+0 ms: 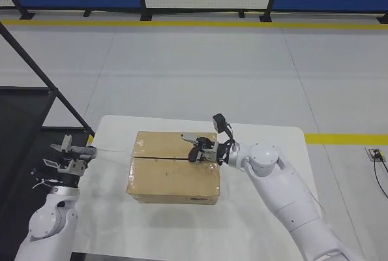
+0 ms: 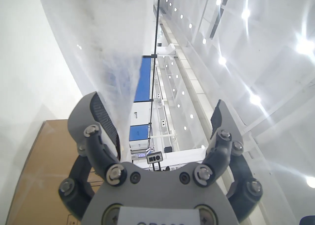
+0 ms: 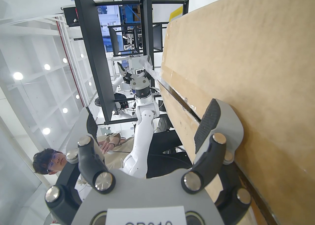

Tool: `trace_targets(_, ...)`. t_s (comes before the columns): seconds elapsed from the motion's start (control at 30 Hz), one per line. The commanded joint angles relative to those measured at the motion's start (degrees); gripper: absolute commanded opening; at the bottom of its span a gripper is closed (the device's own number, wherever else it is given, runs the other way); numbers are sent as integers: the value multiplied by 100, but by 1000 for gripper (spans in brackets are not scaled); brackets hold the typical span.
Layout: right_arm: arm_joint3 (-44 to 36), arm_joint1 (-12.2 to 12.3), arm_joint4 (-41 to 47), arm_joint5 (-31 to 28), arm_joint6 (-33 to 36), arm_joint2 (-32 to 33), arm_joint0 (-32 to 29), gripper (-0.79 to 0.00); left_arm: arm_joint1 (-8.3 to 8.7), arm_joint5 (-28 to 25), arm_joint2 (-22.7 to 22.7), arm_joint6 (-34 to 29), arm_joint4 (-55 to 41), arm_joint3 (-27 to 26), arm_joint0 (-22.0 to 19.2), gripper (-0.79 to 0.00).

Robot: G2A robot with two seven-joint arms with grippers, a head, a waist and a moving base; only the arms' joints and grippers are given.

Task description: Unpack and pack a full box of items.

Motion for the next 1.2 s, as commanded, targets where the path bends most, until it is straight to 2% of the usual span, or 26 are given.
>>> trace_targets(0.0,-15,-2,4,16,-103,7,-29,0,0,-26,-49,92,81,-247,122,0)
trace_targets(0.33,-230,16,-164,88,-543,20,-248,0,-8,124,-231,457,452,-1208,494,0)
trace_targets(0.63,-476,67,-207,125,-623,133,-449,0,-29,134,-220,579,844,-1606,581,0)
trace_targets(0.9,-566,90,-176,153,-687,207,-533,0,-49,-2,-117,637,1493,-2179,740,0)
trace_targets(1.17,-689,135,-88,47,-702,365,-653,0,-64,183,144,379,1942,-2461,700,0)
